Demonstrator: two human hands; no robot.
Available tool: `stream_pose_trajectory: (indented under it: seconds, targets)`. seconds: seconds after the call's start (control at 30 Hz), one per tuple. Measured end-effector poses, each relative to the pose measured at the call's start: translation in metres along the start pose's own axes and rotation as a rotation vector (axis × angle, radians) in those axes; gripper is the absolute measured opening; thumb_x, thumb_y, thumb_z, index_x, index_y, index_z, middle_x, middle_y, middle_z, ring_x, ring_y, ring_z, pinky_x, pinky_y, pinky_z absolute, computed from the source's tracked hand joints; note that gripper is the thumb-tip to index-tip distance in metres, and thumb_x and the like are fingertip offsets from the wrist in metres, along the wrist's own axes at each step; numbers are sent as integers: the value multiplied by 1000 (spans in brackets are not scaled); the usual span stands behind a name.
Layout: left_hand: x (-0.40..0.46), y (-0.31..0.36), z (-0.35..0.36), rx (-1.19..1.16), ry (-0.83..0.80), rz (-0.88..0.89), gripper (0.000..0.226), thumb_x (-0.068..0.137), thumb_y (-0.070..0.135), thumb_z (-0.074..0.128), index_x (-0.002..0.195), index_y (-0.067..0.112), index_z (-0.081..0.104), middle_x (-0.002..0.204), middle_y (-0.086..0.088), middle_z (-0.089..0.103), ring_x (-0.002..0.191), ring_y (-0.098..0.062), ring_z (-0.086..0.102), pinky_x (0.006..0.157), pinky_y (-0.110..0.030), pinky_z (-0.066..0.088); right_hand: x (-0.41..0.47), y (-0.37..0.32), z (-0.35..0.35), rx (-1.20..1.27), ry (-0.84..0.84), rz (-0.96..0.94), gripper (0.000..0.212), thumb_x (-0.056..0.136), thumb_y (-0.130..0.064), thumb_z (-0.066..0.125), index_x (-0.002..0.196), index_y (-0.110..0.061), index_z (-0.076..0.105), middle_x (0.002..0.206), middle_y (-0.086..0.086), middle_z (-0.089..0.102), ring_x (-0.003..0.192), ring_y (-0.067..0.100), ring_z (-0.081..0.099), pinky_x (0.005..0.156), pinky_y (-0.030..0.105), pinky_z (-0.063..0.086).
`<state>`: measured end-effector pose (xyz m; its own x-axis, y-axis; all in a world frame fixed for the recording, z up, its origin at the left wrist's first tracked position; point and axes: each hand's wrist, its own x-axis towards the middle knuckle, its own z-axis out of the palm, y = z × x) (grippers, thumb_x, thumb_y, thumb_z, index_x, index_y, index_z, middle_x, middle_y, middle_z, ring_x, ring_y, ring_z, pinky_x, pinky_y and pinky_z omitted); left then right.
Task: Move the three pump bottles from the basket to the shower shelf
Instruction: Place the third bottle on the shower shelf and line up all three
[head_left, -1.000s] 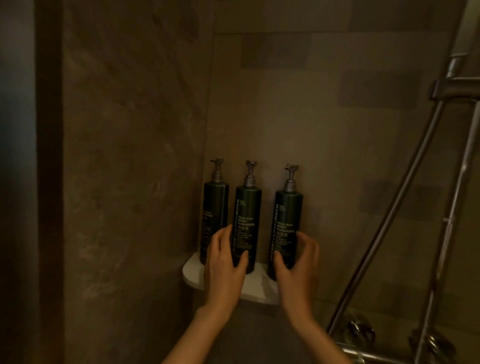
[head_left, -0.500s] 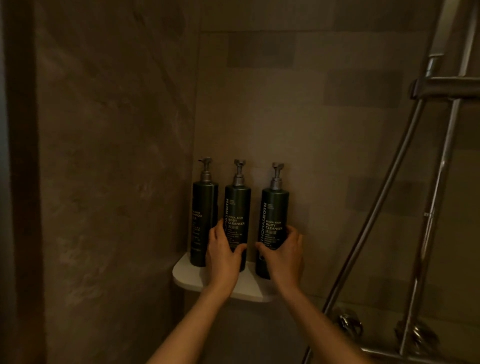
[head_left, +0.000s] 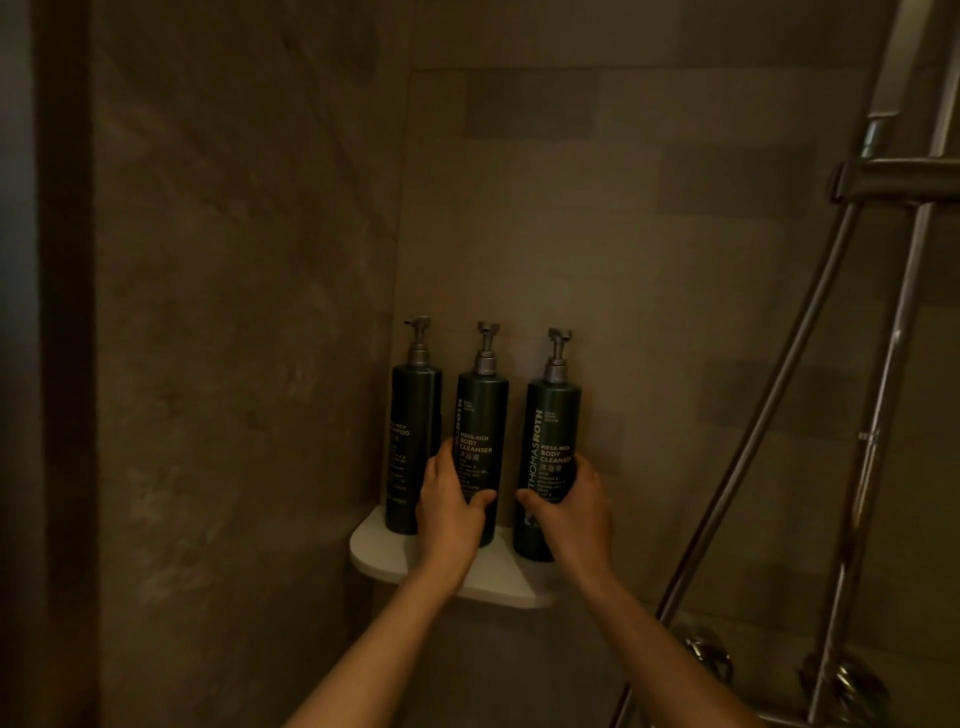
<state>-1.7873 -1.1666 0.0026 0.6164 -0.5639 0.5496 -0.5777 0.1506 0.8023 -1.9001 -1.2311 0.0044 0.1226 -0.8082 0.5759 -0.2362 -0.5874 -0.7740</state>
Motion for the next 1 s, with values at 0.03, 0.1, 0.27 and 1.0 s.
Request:
stream_pose_trajectory:
  seconds: [0.03,0.1,0.27,1.0]
  targets:
    - [0,0,0,0,-6,2,77,78,10,71,144,16,31,143,-6,42,132,-23,41,109,-38,34,0,0,0,-1,4,-2,70,70,-18,81,132,-15,48,125,6,58,112,23,57,86,30,45]
    - [0,1,-1,-1,-15,3,77,78,10,71,144,16,31,143,-6,42,132,-22,41,109,-37,34,-1,0,0,-3,7,-2,71,70,-18,81,132,-15,48,125,6,58,112,22,57,87,31,46]
    - [0,2,-2,5,-16,3,77,79,10,70,144,16,29,143,-6,41,133,-22,39,109,-36,32,-1,1,1,-4,20,6,72,69,-21,81,132,-16,47,125,5,58,112,22,57,89,36,49]
    - [-2,-2,-3,2,-21,15,80,75,14,74,143,14,33,140,-8,45,130,-23,42,107,-37,35,-1,20,2,30,-95,59,62,71,-22,80,125,-15,50,121,6,61,106,19,60,84,31,49]
